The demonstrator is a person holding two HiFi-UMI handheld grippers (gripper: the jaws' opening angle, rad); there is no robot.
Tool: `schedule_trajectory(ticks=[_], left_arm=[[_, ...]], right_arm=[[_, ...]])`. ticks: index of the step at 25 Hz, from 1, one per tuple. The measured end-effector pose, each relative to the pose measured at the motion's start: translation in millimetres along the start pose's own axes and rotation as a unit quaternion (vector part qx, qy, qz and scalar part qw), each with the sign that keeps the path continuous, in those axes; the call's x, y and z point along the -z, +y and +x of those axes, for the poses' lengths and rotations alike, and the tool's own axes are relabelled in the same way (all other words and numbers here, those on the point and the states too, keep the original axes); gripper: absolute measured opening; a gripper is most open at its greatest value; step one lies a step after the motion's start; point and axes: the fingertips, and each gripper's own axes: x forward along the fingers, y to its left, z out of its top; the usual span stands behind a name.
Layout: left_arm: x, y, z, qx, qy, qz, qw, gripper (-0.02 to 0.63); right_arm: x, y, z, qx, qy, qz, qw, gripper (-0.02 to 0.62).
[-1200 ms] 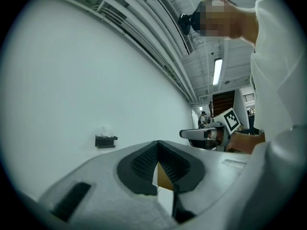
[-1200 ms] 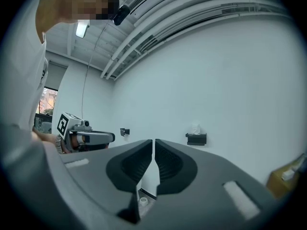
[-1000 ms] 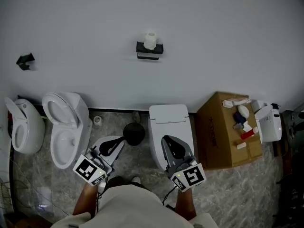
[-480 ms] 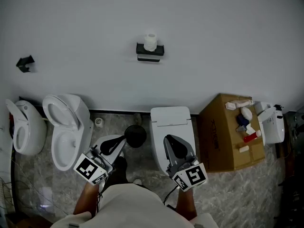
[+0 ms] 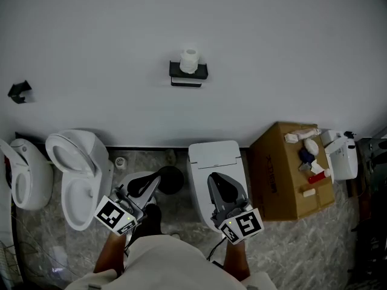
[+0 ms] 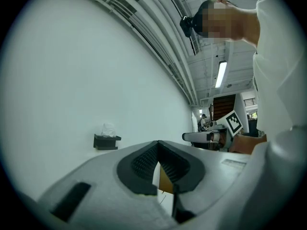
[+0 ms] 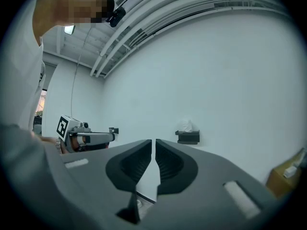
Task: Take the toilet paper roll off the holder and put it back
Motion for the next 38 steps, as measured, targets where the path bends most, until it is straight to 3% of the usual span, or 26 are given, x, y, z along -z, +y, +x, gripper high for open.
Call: schedule_trajectory(ticks=[21,28,38], left_arm=[[4,206,58,0.055,0.012,-0.023,0.9982,0.002],[5,240,71,0.066,0.012,-0.028,0.9974,0.003],[-5,250,85,0.036,0.009,-0.018,0.9992,0.003]], right_arm=[[0,-40,198,0.045,0.033,-0.004,0.998,0.037],[-1,-49,232,0.05,0.046,-0.009,0.998,0.04],[-23,-76,247,0.032,0.027,-0.024,0.999,0.043]])
